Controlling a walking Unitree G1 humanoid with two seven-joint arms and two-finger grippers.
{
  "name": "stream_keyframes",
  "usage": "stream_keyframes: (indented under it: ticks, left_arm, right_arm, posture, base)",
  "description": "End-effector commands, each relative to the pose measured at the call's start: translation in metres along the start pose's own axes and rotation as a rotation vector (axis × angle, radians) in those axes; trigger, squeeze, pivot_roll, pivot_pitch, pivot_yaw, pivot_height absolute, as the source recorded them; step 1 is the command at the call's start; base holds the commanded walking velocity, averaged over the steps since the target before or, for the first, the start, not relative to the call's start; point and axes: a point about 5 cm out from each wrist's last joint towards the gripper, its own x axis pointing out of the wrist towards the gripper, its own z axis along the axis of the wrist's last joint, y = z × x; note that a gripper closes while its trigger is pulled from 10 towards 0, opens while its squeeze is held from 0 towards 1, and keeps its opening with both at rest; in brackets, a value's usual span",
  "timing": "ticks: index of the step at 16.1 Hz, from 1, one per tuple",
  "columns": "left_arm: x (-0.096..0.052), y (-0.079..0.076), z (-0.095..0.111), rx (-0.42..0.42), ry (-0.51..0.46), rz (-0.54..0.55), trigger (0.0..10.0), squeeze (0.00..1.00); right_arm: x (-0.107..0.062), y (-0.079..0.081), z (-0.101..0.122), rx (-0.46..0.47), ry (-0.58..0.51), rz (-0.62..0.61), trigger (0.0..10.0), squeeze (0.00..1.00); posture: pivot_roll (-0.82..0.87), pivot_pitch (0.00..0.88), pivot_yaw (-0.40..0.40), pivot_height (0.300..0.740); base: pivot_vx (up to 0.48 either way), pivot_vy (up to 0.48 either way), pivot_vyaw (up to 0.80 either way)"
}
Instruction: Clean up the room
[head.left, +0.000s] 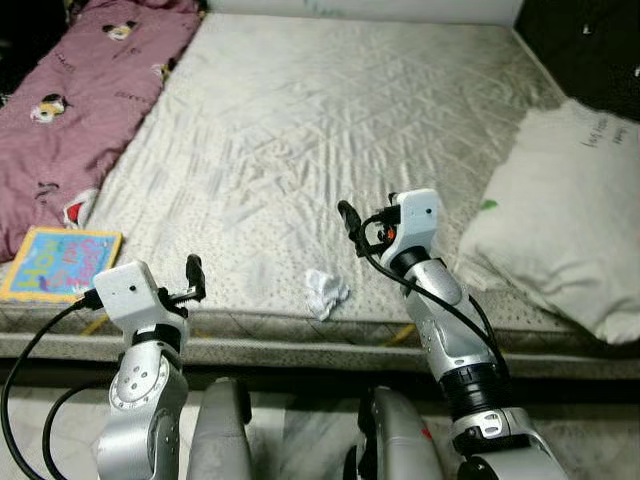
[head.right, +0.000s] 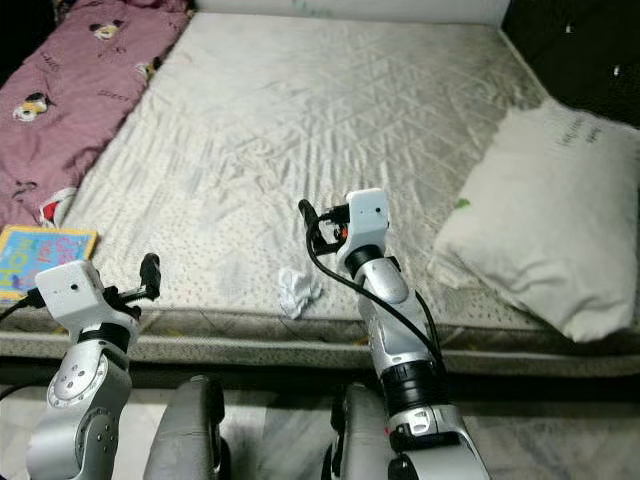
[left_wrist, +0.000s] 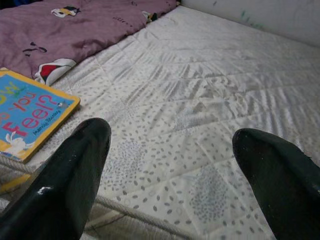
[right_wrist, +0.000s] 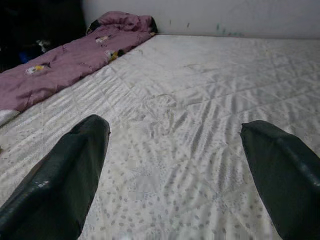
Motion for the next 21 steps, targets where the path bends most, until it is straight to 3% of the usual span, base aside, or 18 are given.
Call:
stream_keyframes:
  ticks: [1, 4, 7, 10, 12, 15, 21]
  left_arm:
    - [-0.002, 0.004, 0.002, 0.018, 0.0, 0.033, 10.0, 0.0]
    - [-0.007, 0.009, 0.003, 0.035, 0.002, 0.084, 10.0, 0.0]
    - [-0.013, 0.016, 0.004, 0.067, 0.005, 0.109, 10.0, 0.0]
    - [-0.019, 0.015, 0.01, 0.085, -0.001, 0.14, 10.0, 0.0]
    - [-0.032, 0.017, 0.017, 0.127, -0.026, 0.139, 10.0, 0.0]
    - [-0.046, 0.028, 0.013, 0.137, 0.003, 0.19, 10.0, 0.0]
    - [-0.068, 0.021, 0.017, 0.154, 0.006, 0.197, 10.0, 0.0]
  right_arm:
    - [0.003, 0.001, -0.002, -0.001, 0.02, 0.012, 10.0, 0.0]
    - [0.011, 0.006, -0.008, -0.01, 0.054, 0.062, 10.0, 0.0]
    - [0.018, 0.016, -0.016, -0.034, 0.098, 0.112, 10.0, 0.0]
    - [0.026, 0.012, -0.017, -0.01, 0.108, 0.085, 10.0, 0.0]
    - [0.033, 0.014, -0.018, 0.014, 0.131, 0.075, 10.0, 0.0]
    - [0.042, 0.028, -0.012, 0.009, 0.111, 0.107, 10.0, 0.0]
    - [0.055, 0.052, 0.002, 0.082, 0.041, 0.116, 10.0, 0.0]
  posture:
    - [0.02, 0.108, -0.031, 0.567]
    - [0.03, 0.128, -0.028, 0.527]
    - [0.06, 0.141, -0.02, 0.527]
    - [0.14, 0.145, -0.033, 0.527]
    - [0.19, 0.167, -0.044, 0.527]
    - [0.22, 0.188, -0.062, 0.527]
    - [0.3, 0.244, -0.082, 0.527]
  base:
    - [0.0, 0.0, 0.0]
    - [0.0, 0.0, 0.0]
    - [0.0, 0.0, 0.0]
    - [0.0, 0.0, 0.0]
    - [0.0, 0.0, 0.0]
    - [0.0, 0.0, 0.0]
    - [0.0, 0.0, 0.0]
